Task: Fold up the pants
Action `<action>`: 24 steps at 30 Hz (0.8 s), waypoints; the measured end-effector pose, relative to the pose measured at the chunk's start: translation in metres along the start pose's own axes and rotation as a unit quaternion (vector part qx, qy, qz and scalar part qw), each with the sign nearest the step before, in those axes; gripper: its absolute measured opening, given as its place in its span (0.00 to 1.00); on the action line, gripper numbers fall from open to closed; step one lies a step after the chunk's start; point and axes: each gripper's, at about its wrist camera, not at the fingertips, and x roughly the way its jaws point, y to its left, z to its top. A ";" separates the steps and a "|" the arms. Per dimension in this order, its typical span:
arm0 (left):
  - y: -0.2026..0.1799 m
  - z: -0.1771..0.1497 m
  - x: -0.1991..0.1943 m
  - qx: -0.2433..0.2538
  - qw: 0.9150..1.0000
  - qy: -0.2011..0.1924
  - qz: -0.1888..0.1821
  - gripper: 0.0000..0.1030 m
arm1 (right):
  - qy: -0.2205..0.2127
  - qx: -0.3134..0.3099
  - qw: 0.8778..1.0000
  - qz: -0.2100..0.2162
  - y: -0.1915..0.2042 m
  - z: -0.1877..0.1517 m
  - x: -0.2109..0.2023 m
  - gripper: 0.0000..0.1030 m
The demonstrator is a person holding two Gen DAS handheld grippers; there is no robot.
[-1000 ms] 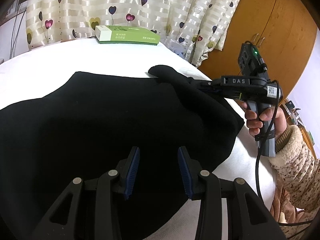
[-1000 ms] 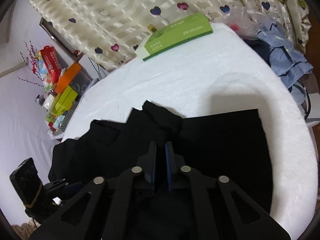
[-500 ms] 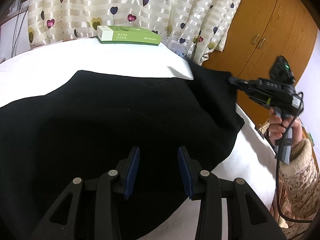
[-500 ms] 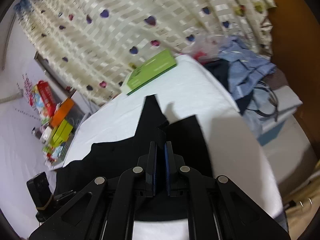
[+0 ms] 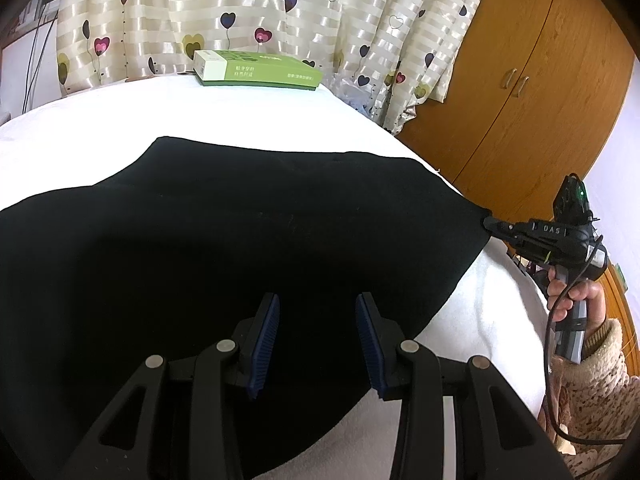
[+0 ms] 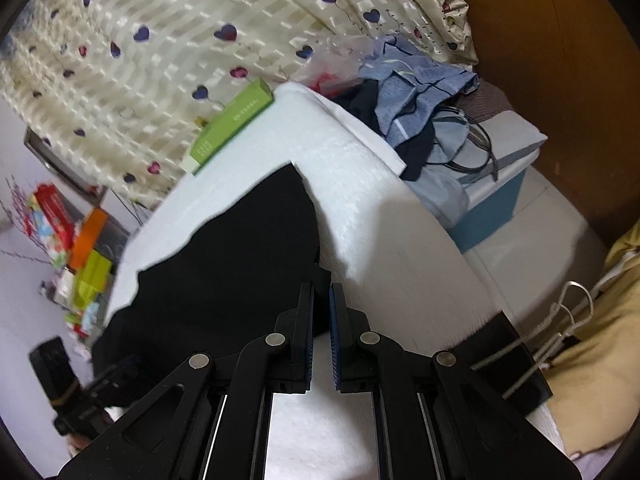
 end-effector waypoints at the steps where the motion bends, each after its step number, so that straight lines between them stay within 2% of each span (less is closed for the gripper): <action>1: 0.000 0.000 0.000 0.000 1.000 0.001 0.001 0.41 | -0.002 -0.011 1.000 -0.009 0.003 -0.001 -0.002 0.07; 6: -0.003 0.002 -0.003 0.009 1.000 0.003 0.000 0.41 | -0.013 -0.041 0.998 -0.042 0.011 0.001 -0.008 0.09; 10: 0.002 0.008 -0.010 0.010 1.000 -0.010 0.009 0.41 | -0.019 -0.061 0.994 -0.088 0.016 0.001 -0.009 0.09; 13: 0.009 0.013 -0.014 -0.001 1.000 -0.018 0.012 0.41 | -0.041 -0.072 0.992 -0.092 0.017 0.002 -0.016 0.10; 14: 0.011 0.015 -0.015 -0.002 1.000 -0.020 0.014 0.41 | -0.043 -0.075 0.992 -0.091 0.018 0.003 -0.017 0.13; 16: 0.014 0.018 -0.015 -0.005 1.000 -0.022 0.014 0.41 | -0.032 -0.076 0.993 -0.086 0.019 0.002 -0.013 0.33; 17: 0.015 0.019 -0.014 -0.007 1.000 -0.022 0.013 0.41 | -0.028 -0.078 0.993 -0.088 0.021 0.002 -0.010 0.37; 20: 0.015 0.023 -0.010 -0.009 1.000 -0.021 0.009 0.41 | -0.014 -0.082 0.992 -0.099 0.022 -0.004 -0.001 0.40; 22: 0.013 0.023 -0.008 -0.006 1.000 -0.020 0.003 0.41 | -0.021 -0.091 0.990 -0.106 0.026 -0.006 0.001 0.40; 24: 0.010 0.022 -0.006 -0.003 1.000 -0.016 -0.002 0.41 | -0.015 -0.095 0.991 -0.091 0.031 -0.007 0.004 0.40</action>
